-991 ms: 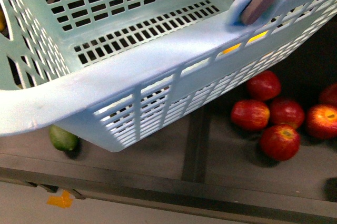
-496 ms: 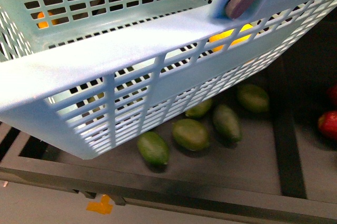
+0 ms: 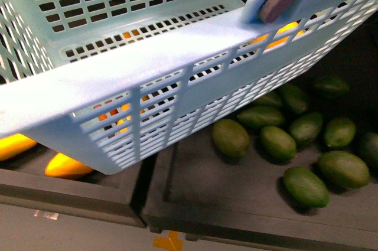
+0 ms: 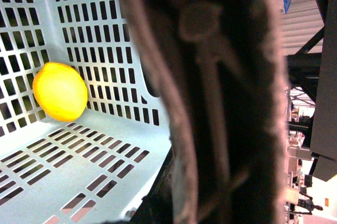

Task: Pick lemon and mango into basket

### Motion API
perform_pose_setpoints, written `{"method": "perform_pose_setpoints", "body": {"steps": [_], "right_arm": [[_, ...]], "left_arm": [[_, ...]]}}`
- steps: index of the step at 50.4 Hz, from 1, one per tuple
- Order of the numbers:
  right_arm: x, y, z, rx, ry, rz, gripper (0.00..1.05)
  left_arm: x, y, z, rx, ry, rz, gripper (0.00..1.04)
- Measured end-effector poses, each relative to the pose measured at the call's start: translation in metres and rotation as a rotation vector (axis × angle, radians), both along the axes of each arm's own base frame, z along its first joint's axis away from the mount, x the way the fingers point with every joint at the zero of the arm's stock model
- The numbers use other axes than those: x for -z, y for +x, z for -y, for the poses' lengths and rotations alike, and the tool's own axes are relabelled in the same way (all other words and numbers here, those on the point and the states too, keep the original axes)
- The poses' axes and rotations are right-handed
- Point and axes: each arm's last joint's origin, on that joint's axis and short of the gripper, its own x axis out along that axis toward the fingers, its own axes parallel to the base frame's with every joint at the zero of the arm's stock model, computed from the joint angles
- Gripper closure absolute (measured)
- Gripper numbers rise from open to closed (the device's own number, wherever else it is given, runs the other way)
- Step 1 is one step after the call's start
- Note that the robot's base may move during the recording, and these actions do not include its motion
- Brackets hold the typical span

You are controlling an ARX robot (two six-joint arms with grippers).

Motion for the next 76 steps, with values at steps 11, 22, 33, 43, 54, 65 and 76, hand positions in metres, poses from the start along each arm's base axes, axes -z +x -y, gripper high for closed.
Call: {"method": "perform_pose_setpoints", "body": {"steps": [11,22,33,43,54,65,76], "right_arm": [[0.0002,0.0000,-0.0001,-0.001,0.000,-0.001,0.09],[0.0000,-0.0001,-0.0001,-0.001,0.000,0.000,0.09],[0.0002,-0.0001,-0.0001,0.000,0.000,0.000,0.09],[0.0004,0.0000,-0.0001,-0.001,0.000,-0.002,0.09],[0.0004,-0.0001,-0.0001,0.000,0.000,-0.001,0.09],[0.0006,-0.0001,-0.0001,-0.002,0.000,-0.002,0.09],[0.0005,-0.0001,-0.0003,-0.008,0.000,-0.002,0.09]], "left_arm": [[0.0000,0.0001,-0.0002,-0.003,0.000,0.000,1.00],[0.0000,0.0000,0.0000,0.001,-0.003,-0.003,1.00],[-0.0001,0.0000,0.0000,-0.001,-0.001,-0.001,1.00],[-0.0001,0.0003,-0.0003,-0.003,-0.002,-0.001,1.00],[-0.0001,0.0002,-0.0002,-0.001,-0.002,-0.001,1.00],[-0.0004,0.0001,-0.0003,-0.003,-0.001,0.000,1.00],[-0.0003,0.0027,-0.0039,-0.018,0.001,0.002,1.00]]}}
